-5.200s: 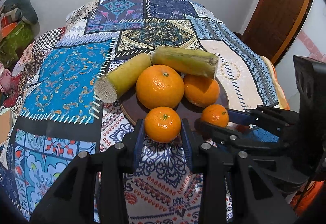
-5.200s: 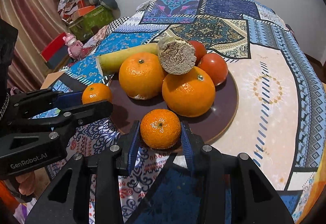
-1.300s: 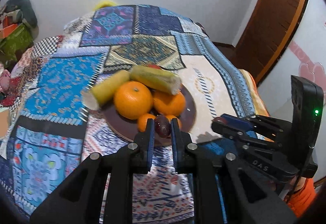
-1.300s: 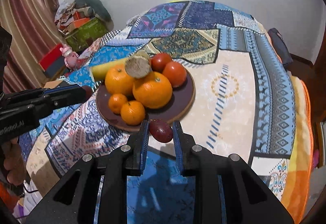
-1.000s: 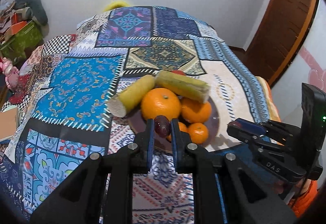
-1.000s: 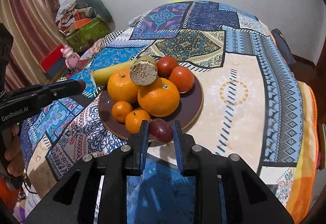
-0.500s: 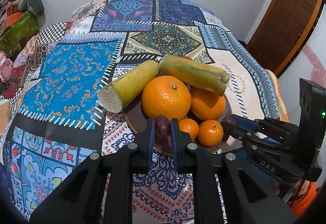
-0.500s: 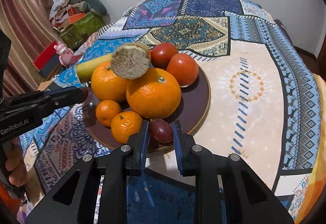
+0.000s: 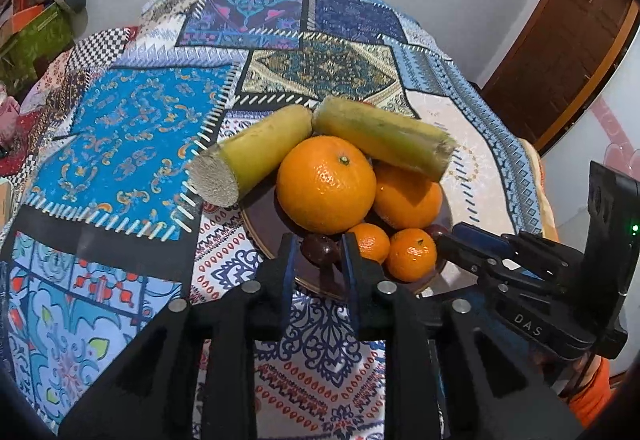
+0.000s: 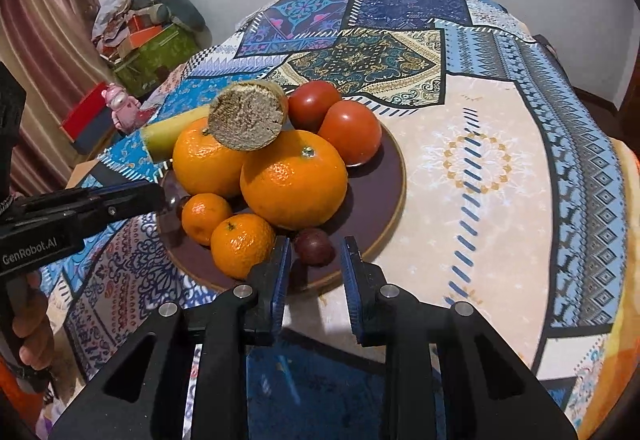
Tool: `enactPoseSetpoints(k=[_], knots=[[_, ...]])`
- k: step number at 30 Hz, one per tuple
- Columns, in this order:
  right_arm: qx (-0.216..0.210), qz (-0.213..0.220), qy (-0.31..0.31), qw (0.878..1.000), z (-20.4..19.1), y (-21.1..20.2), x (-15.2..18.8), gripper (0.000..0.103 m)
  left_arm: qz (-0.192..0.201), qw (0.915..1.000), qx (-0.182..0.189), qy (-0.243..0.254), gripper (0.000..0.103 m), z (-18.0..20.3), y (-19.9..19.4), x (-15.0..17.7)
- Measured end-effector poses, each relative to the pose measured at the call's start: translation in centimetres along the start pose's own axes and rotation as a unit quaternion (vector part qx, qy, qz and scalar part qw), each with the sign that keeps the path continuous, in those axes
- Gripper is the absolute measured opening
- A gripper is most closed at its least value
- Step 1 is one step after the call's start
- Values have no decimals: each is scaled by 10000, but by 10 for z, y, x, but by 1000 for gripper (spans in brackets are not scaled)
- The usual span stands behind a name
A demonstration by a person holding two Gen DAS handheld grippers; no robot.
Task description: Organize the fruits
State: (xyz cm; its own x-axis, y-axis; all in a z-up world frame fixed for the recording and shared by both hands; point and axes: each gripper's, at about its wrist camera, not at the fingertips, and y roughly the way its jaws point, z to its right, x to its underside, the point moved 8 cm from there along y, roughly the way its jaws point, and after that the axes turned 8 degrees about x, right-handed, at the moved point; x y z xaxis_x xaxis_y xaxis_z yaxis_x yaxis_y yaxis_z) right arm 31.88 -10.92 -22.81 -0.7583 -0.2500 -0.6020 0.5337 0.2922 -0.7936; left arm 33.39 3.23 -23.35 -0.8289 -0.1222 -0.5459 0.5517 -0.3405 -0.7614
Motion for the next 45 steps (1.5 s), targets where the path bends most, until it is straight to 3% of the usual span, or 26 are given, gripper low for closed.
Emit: enactPoseSetpoints(k=[5,11,16,24,27,31,33,35,37,43,45], knots=[[103,331,-17,9994,2,-37,-7,24,322,9994,-24,92,23,9,-38,-7],[304,1069,-78,9938,-4,-107,-21,24,986,9940,-248,403,23,30,-106,-16],[320,1707,-163,9847,-21,-171,-29,24,1695,9823,-390,696,23,59,-174,-16],[176,2548,-153,9667,-51,-251,-21,26,2624,9598,-274,958,23,101,-263,3],[103,2743,-122,9615,-59,-268,-17,34,2910,9503,-320,1057,23,111,-288,13],[98,2951,-25,9554,-63,-282,-13,59,3081,9437,-337,1154,28,121,-306,24],[157,3028,-7,9529,-64,-285,-12,67,3171,9402,-373,1188,45,124,-313,30],[283,3109,22,9500,-63,-288,-10,75,3248,9371,-425,1207,56,126,-316,32],[414,3186,41,9470,-62,-291,-9,85,3302,9336,-533,1287,57,129,-319,36],[630,3316,136,9412,-56,-299,-6,100,3334,9315,-593,1324,71,132,-322,44],[713,3360,132,9391,-57,-303,-2,103,3344,9309,-622,1330,86,133,-322,45]])
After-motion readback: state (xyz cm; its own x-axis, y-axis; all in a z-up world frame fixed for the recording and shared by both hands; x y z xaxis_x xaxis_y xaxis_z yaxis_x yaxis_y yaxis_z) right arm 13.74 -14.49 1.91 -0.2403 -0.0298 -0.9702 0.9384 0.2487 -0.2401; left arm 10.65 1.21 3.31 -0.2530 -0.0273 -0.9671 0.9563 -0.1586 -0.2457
